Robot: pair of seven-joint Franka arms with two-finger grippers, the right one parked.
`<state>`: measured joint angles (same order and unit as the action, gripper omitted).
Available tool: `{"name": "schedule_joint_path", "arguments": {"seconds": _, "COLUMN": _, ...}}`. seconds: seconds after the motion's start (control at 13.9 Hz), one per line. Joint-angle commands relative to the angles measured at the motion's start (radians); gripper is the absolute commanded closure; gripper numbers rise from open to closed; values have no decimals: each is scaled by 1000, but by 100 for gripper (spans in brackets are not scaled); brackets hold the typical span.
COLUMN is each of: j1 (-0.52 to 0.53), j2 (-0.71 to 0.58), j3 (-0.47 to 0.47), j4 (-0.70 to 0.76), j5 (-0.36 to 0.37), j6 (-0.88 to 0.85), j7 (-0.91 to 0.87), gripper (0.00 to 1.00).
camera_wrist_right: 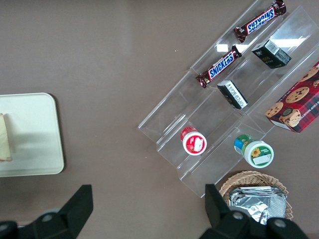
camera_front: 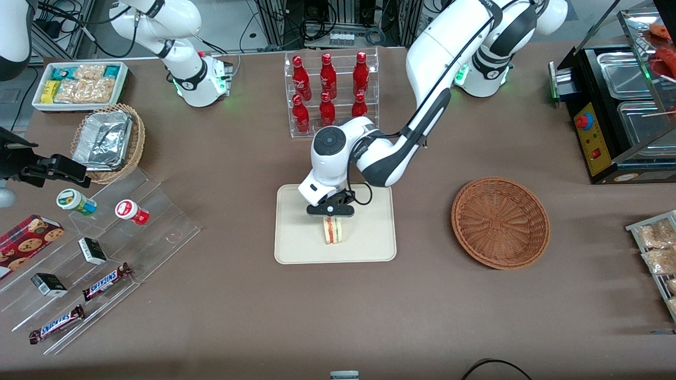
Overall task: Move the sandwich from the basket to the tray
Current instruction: 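Lower the sandwich onto the tray and open the left gripper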
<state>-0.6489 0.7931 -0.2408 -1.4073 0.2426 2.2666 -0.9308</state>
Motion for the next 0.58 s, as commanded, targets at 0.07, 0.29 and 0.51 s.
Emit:
{"name": "schedule_joint_path", "arguments": {"seconds": 0.07, "j1": -15, "j2": 11, "j3": 12, "j4": 37, "j5": 18, "j6": 2, "j7": 3, "gripper": 1}}
{"name": "schedule_joint_path", "arguments": {"seconds": 0.29, "j1": -6, "j2": -37, "j3": 14, "j4": 37, "j5": 20, "j6": -33, "j7": 0, "gripper": 1}}
{"name": "schedule_joint_path", "arguments": {"seconds": 0.51, "j1": 15, "j2": -127, "j3": 14, "j4": 47, "j5": 3, "j6": -186, "j7": -14, "gripper": 1}}
